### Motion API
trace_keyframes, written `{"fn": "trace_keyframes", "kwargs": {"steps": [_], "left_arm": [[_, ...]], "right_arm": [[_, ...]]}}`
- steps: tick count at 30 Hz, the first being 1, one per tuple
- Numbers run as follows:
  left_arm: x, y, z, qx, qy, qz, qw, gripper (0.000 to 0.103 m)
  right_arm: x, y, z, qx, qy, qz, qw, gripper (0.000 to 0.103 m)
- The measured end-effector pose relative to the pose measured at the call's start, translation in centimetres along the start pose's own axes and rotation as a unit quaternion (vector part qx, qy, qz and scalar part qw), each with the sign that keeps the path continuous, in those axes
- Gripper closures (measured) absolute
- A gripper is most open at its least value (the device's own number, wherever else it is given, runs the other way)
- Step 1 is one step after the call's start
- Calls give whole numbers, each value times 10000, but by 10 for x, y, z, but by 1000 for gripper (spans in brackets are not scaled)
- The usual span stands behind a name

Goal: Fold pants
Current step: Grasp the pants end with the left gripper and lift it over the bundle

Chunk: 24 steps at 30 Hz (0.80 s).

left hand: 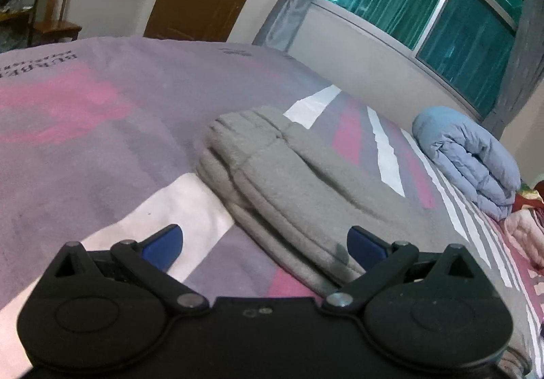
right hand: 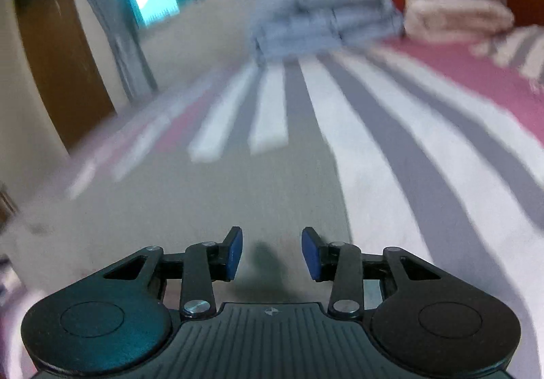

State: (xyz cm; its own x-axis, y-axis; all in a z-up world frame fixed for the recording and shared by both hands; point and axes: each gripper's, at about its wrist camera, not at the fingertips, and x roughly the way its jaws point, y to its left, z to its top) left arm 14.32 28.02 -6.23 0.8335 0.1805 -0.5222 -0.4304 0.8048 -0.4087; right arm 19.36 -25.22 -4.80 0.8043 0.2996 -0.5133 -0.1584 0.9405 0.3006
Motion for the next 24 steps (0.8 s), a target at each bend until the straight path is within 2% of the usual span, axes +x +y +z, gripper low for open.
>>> {"fn": "trace_keyframes", "kwargs": {"steps": [2,4,6,11,12,14,15,17,19,20,22,24], "left_arm": [[4,0,0,28,20,62,10000,6],[8,-1,2,13,28,115,9999,6],[11,0,8,-26,18,139,9999,6],[21,5,25,-134,-67,299,9994,6],[26,6,25,-147,1,345,9993,6],[31,8,24,-224,68,400,9989,6],[31,9,23,-221,78,398,9989,6],[27,11,21,-238,27,297,9993,6],[24,16,20,-366,-21,153,9992,8],[24,19,21,-423,-10,22,9991,9],[26,23,23,-675,83,-307,9972,19],[28,30,24,-1059,221,-754,9913,23]], "right_arm": [[9,1,19,-100,-204,-97,9997,63],[36,-3,31,-20,38,-269,9996,63],[83,-12,34,-47,1080,-406,9933,63],[75,3,50,-369,73,-315,9988,63],[83,3,51,-345,94,-311,9989,63],[115,-4,44,-256,760,-282,9964,63],[119,1,43,-399,765,-296,9958,62],[104,2,49,-307,603,-213,9975,62],[73,-10,50,6,42,65,10000,62],[58,-15,45,77,-85,41,9999,62],[34,-25,32,76,-190,27,9998,62],[9,-35,12,-43,-294,-127,9995,62]]}}
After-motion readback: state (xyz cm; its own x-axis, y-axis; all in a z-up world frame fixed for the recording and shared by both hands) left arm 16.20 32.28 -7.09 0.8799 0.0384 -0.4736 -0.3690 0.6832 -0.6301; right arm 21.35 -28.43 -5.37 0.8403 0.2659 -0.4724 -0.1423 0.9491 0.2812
